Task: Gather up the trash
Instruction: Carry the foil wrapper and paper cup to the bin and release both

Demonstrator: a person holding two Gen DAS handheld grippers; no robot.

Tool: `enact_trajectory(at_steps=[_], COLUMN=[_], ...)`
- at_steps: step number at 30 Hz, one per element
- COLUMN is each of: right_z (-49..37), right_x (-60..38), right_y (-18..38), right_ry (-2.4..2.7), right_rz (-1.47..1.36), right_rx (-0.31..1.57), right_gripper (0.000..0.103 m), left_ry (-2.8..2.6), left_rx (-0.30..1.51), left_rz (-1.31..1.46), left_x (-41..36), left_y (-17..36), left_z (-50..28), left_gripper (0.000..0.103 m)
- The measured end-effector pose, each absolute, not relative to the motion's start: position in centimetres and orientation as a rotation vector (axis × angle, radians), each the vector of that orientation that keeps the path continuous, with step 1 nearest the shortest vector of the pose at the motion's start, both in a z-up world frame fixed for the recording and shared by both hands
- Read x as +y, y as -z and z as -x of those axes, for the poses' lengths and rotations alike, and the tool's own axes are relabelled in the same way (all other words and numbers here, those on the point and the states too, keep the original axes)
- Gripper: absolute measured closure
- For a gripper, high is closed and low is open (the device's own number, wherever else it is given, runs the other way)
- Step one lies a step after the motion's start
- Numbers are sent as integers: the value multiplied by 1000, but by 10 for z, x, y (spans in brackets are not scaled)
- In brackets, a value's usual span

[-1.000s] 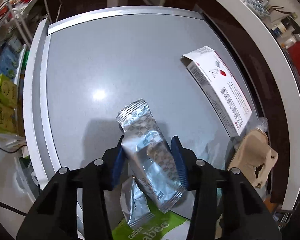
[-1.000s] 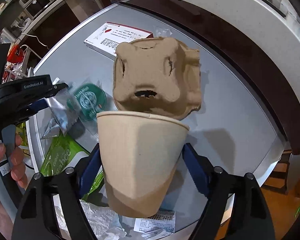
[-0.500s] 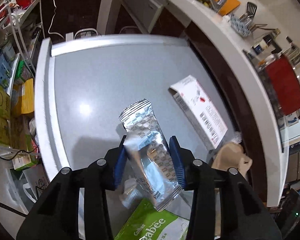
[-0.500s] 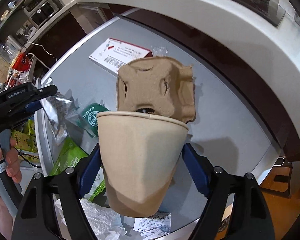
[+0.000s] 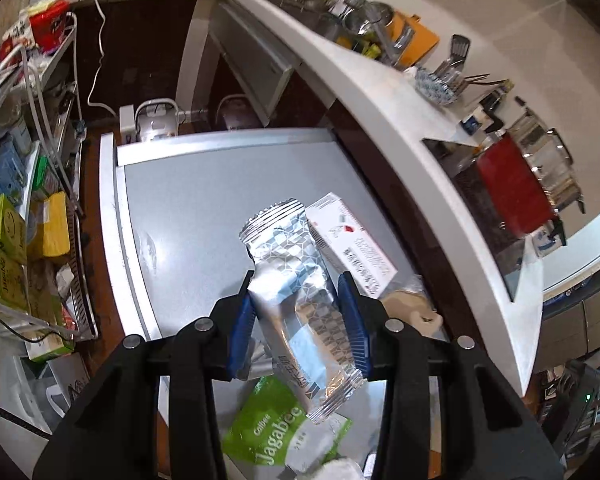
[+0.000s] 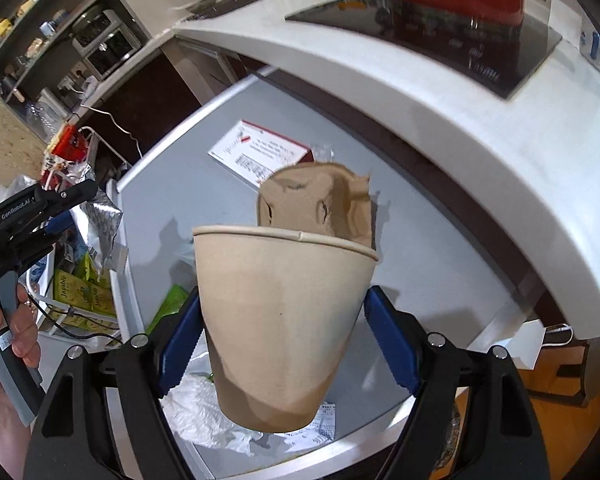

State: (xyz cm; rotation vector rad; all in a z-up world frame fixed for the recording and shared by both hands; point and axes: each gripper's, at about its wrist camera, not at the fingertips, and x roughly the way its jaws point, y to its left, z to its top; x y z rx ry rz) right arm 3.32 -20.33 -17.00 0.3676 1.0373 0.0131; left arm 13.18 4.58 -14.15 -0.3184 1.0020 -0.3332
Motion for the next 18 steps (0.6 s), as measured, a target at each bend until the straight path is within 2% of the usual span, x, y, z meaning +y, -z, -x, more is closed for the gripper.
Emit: enact_trajectory(at_steps=[18], right_z=[54], right_x=[-230], right_y=[103], right_ry=[-172], right_rz=[-288], right_rx=[941], right_gripper=[25], left_ry=[381], left_rx=[837], left_rz=[186], left_x=[28], left_y=[73], left_z=[-6], left_gripper=[61])
